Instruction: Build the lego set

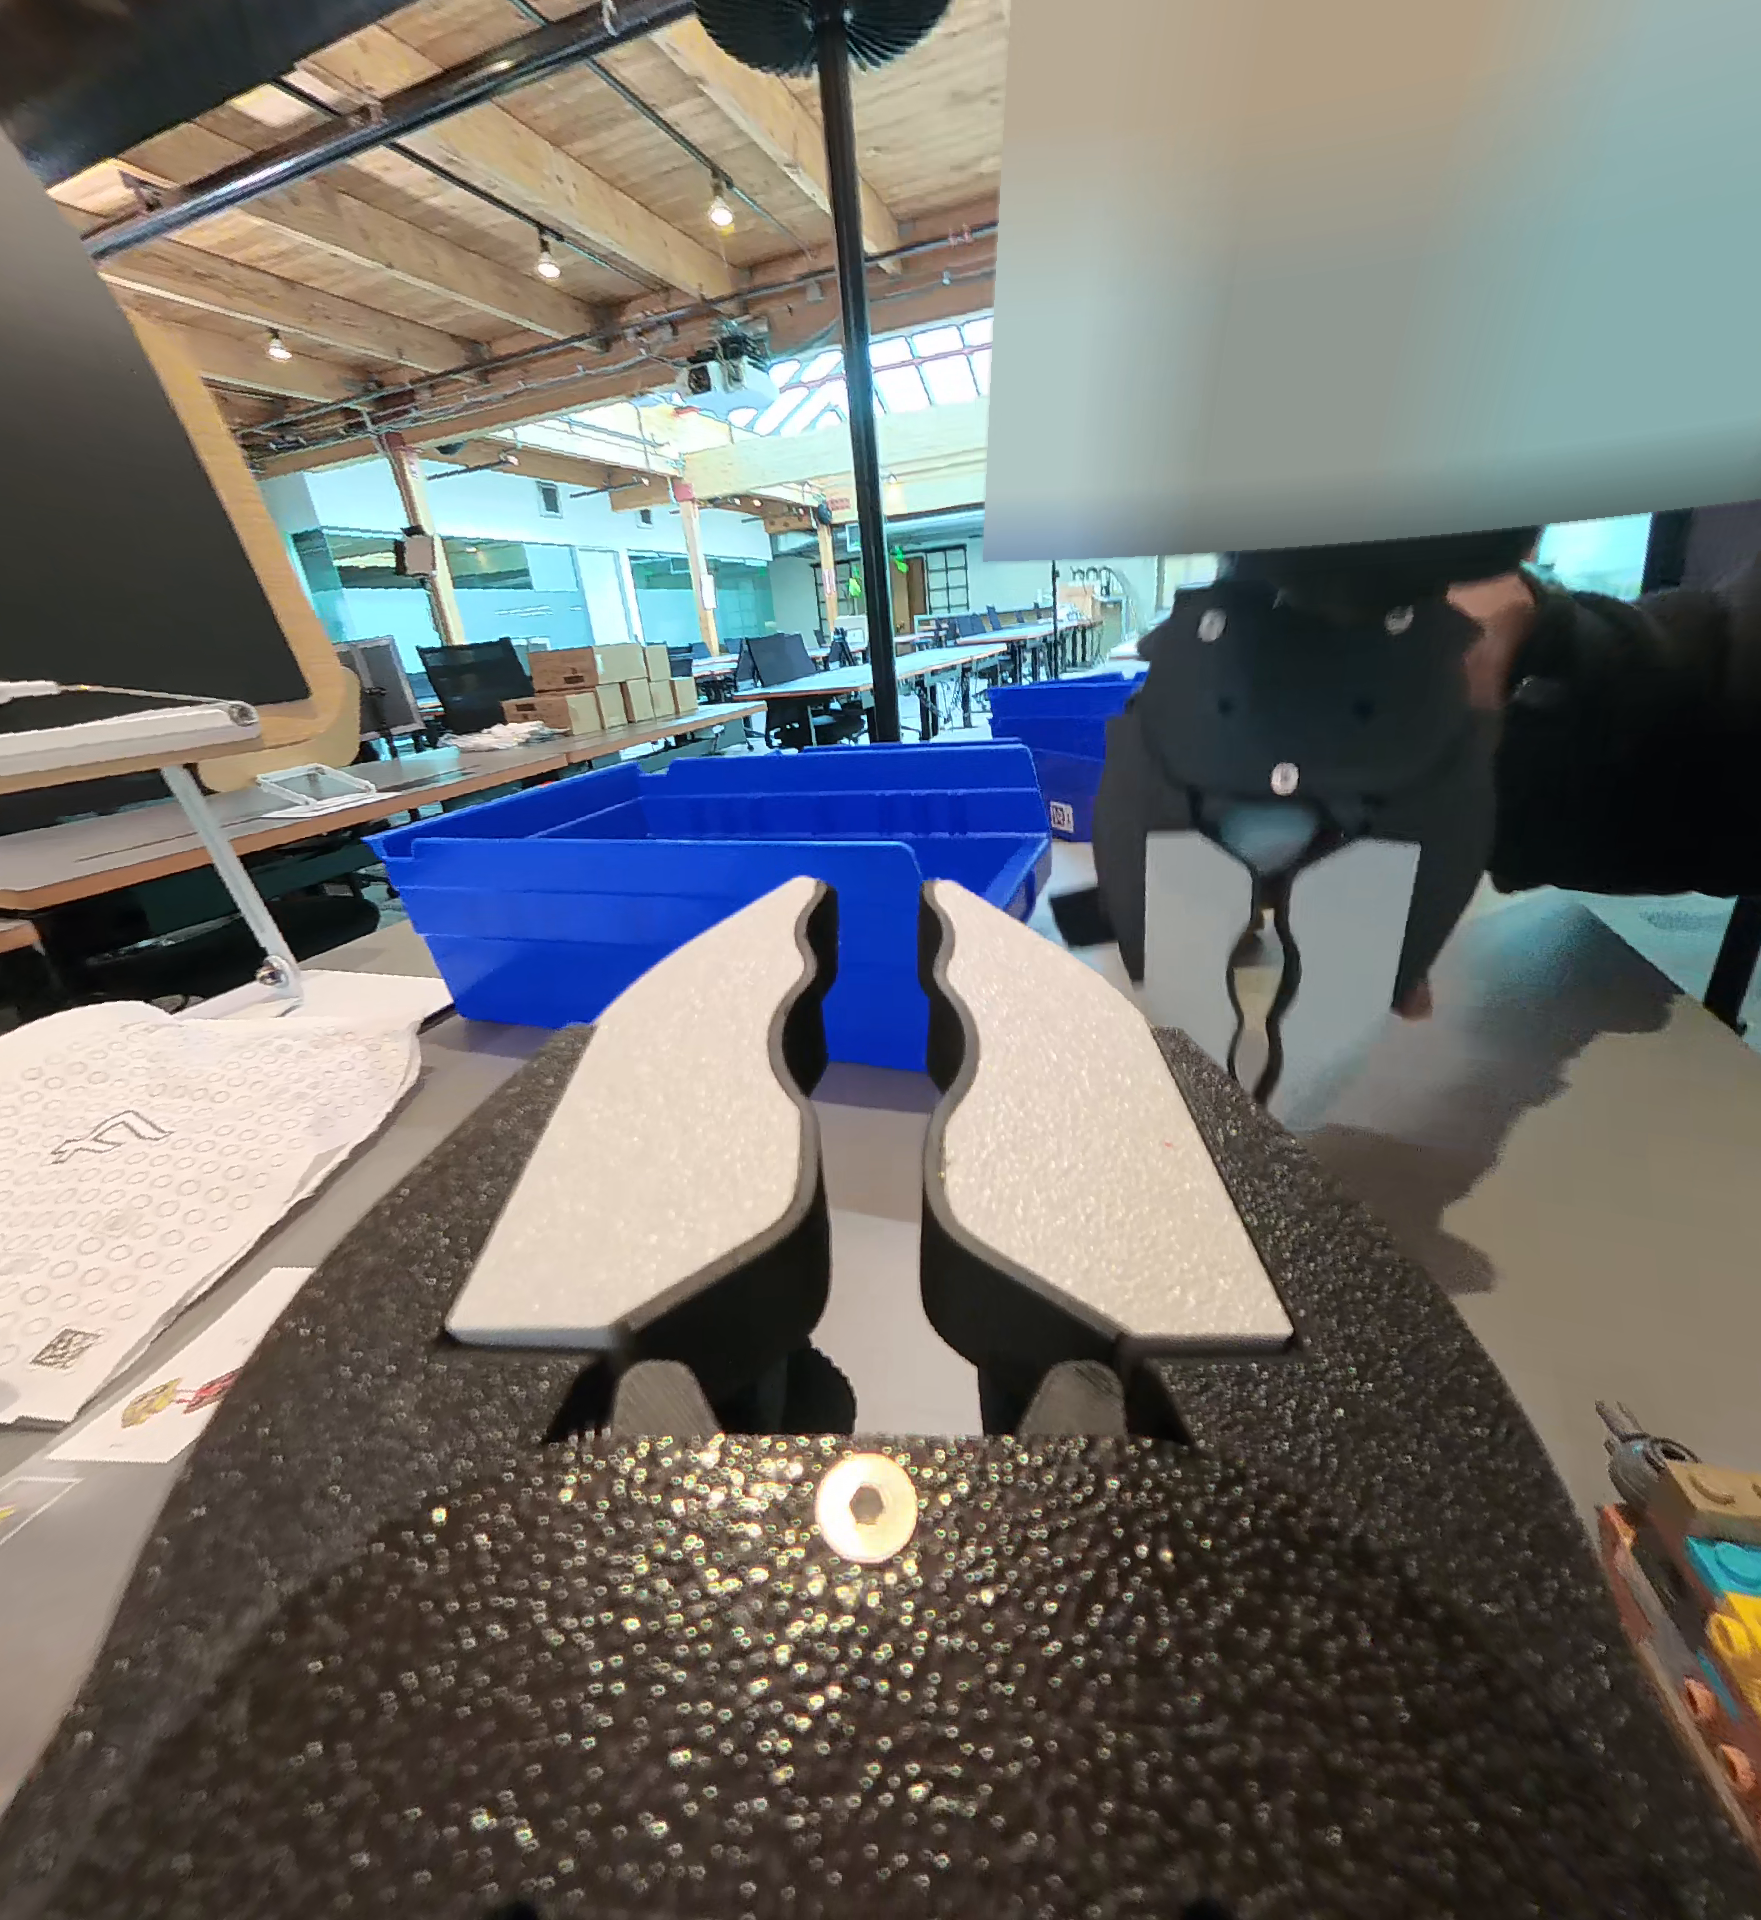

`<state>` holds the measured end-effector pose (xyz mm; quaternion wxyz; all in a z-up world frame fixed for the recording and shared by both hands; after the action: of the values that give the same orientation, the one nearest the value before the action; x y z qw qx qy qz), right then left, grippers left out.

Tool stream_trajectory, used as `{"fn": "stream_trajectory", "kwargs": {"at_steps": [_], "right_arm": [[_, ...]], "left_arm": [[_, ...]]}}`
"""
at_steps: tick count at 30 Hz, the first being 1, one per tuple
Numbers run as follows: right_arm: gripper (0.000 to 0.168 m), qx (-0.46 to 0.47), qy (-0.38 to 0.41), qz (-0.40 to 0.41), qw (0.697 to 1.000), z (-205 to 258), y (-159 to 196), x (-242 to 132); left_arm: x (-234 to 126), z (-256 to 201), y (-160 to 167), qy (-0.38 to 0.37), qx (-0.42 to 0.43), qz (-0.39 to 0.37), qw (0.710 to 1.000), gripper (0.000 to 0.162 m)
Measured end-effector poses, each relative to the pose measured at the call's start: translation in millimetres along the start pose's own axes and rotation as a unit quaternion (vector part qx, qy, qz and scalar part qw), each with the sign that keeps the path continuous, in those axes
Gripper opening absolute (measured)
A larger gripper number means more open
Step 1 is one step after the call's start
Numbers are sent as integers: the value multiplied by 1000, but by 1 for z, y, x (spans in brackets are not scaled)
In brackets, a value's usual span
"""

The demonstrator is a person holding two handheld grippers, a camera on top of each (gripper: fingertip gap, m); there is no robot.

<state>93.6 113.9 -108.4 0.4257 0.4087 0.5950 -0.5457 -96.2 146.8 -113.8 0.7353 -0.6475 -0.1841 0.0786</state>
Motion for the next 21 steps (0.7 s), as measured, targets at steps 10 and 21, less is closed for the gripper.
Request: {"fn": "stream_trajectory", "kwargs": {"at_steps": [10, 21], "right_arm": [[7, 58, -26, -56, 996, -5, 14, 25], [23, 83, -9, -137, 987, -4, 30, 26]], "left_arm": [[3, -5, 1, 13, 12, 17, 1000, 13], [4, -5, 2, 34, 16, 33, 999, 14]]}}
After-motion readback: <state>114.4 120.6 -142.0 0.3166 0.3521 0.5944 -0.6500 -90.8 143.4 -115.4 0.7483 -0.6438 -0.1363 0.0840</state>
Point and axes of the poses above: each gripper's, where its closed fingertips meet, x out along the fingers, y out of its underside, z = x × y across the jaws, the point moved 10 cm from there along -x, back along the fingers, and after that the axes turned 1 degree about z, right-handed, at the moved point
